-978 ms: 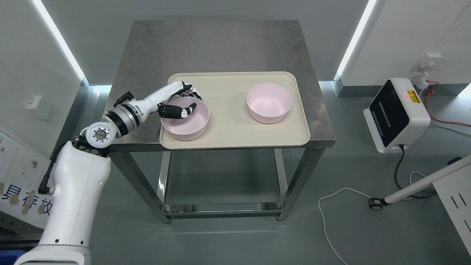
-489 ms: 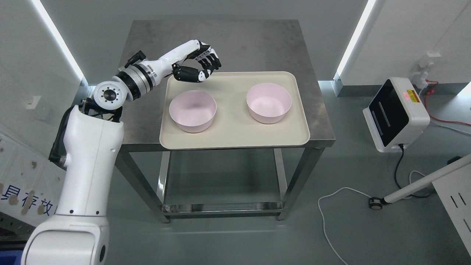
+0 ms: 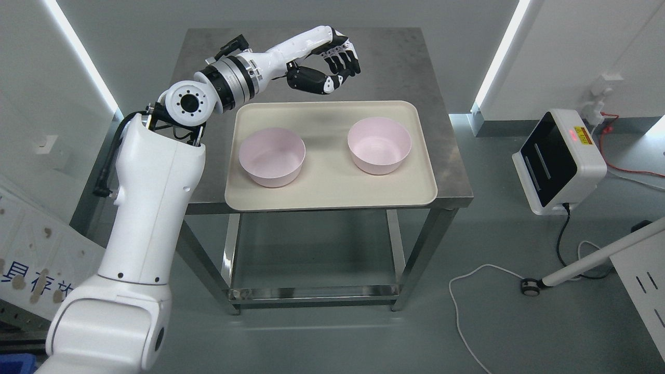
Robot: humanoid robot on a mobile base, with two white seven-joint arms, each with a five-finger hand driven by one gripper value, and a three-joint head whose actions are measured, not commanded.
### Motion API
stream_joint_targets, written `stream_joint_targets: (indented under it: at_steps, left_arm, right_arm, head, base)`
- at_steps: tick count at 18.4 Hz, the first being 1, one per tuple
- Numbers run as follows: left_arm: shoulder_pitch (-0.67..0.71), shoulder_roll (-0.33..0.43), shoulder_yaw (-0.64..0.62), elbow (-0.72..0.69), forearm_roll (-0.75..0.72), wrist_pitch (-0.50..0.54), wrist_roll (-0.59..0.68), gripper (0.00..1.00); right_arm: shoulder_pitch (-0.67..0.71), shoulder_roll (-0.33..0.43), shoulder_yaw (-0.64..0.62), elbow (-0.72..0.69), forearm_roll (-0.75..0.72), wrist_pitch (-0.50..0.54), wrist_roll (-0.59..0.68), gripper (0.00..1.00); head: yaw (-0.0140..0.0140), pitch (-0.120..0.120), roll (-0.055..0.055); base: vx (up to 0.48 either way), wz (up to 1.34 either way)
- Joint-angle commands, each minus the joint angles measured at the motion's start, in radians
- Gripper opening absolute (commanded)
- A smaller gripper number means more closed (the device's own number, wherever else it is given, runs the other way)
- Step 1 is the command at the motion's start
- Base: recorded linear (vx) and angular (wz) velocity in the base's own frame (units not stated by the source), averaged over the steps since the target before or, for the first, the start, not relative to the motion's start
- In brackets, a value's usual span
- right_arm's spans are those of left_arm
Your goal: Stack pink IKEA bowls on left shelf middle
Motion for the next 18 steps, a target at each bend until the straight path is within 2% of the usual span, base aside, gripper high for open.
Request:
stream_joint_targets:
  at_steps: [1,3,5,9,11,18]
  left_arm:
    - [0.064,0.134,-0.027,0.009,-0.008,-0.08,0.007,0.51]
    - [0.082,0.196,-0.023,0.012,-0.008,-0.082,0.007,0.64]
    - [0.082,0.213,-0.023,0.045,-0.008,-0.082,0.007,0.69]
    - [0.079,0.245,-0.023,0.133,-0.072,-0.086,0.013,0.68]
    - [0.079,0.25,-0.022,0.162,-0.086,-0.088,0.059,0.68]
    - [0.132,0.268,-0.027,0.164,-0.09,-0.088,0.055,0.67]
  right_arm:
    - [0.029,-0.017,-0.011,-0.034,0.0,0.002,0.0,1.0]
    - [0.029,-0.017,-0.011,-0.034,0.0,0.002,0.0,1.0]
    - [0.029,-0.017,-0.011,-0.034,0.0,0.002,0.0,1.0]
    - [0.029,-0.017,-0.012,-0.034,0.0,0.0,0.0,1.0]
    - [0.029,-0.017,-0.012,-0.034,0.0,0.0,0.0,1.0]
    - [0.029,-0.017,-0.011,-0.034,0.0,0.0,0.0,1.0]
  head:
    - [0.0,0.0,0.0]
    - [0.0,0.0,0.0]
    - [0.0,0.0,0.0]
    - [0.0,0.0,0.0]
    - [0.0,0.0,0.0]
    - [0.0,0.0,0.0]
  base:
    - [0.0,0.0]
    - [0.0,0.0]
    - [0.0,0.0]
    - [0.0,0.0]
    - [0.0,0.0]
    - [0.0,0.0]
